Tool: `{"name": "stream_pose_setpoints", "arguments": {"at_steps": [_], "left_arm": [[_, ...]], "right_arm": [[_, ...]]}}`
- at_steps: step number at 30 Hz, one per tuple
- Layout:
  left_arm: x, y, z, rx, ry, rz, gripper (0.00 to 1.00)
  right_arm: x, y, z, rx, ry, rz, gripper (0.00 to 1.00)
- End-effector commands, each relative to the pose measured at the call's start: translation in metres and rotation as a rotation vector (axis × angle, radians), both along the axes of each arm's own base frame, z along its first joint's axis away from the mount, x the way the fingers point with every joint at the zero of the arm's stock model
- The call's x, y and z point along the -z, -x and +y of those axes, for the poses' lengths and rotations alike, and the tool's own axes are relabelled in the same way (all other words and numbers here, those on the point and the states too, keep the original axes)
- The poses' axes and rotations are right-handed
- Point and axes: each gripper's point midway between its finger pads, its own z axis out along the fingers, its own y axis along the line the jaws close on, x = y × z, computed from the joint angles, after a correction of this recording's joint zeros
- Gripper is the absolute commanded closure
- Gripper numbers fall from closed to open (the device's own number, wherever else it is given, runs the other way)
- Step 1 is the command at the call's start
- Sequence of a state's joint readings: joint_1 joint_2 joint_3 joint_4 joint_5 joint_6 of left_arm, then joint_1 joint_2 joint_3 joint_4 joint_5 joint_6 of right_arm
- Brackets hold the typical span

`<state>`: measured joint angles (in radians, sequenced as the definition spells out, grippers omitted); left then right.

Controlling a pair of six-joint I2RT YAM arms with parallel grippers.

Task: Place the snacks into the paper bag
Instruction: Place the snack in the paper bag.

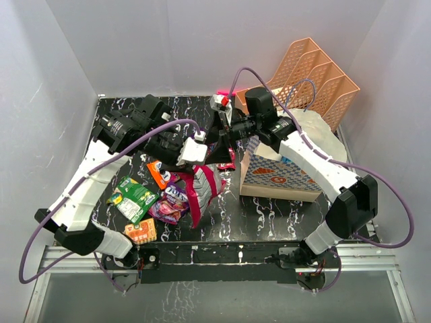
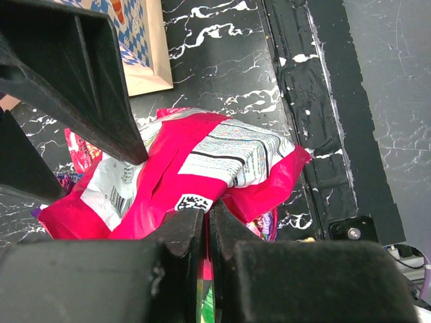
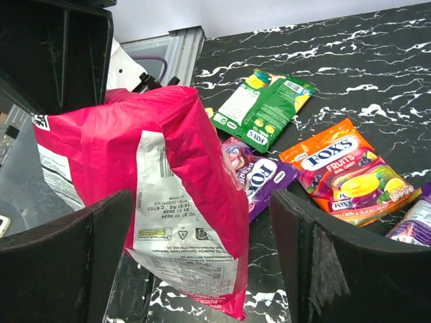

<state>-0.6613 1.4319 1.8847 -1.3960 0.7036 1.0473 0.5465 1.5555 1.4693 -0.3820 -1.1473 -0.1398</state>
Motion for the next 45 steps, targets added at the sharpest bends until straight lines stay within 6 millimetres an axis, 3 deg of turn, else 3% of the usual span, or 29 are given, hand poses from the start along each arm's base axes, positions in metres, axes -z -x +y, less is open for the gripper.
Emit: {"name": "stream_pose_setpoints", "arguments": {"at_steps": [1,7,18,23,30,36,45], "left_arm": [[-0.009,0.011,-0.008,0.059,0.06,0.013,1.0],[-0.005,0.011,-0.01,0.066,0.051,0.028,1.0],[0.003,0.009,-0.01,0.067,0.033,0.027,1.0],[0.004,0.007,-0.008,0.06,0.027,0.011,1.0],[0.004,0.008,-0.004,0.034,0.018,0.002,1.0],[0.01,0.003,0.007,-0.033,-0.016,-0.012,1.0],[0.022,0.0,0.026,-0.138,-0.046,0.003,0.67]], "right_arm": [[-0.023,-0.001,0.01,-0.019,-0.051,-0.05,0.17],[-0.022,-0.001,0.018,-0.047,-0.057,-0.011,0.26],[-0.02,0.015,0.032,-0.129,-0.064,0.005,0.28],[-0.02,0.018,0.033,-0.156,-0.071,0.012,0.48],[-0.018,0.012,0.032,-0.126,-0.063,-0.015,0.91],[-0.041,0.003,0.018,-0.053,-0.074,-0.084,0.92],[-0.083,-0.012,-0.004,0.063,-0.111,-0.142,0.92]]}}
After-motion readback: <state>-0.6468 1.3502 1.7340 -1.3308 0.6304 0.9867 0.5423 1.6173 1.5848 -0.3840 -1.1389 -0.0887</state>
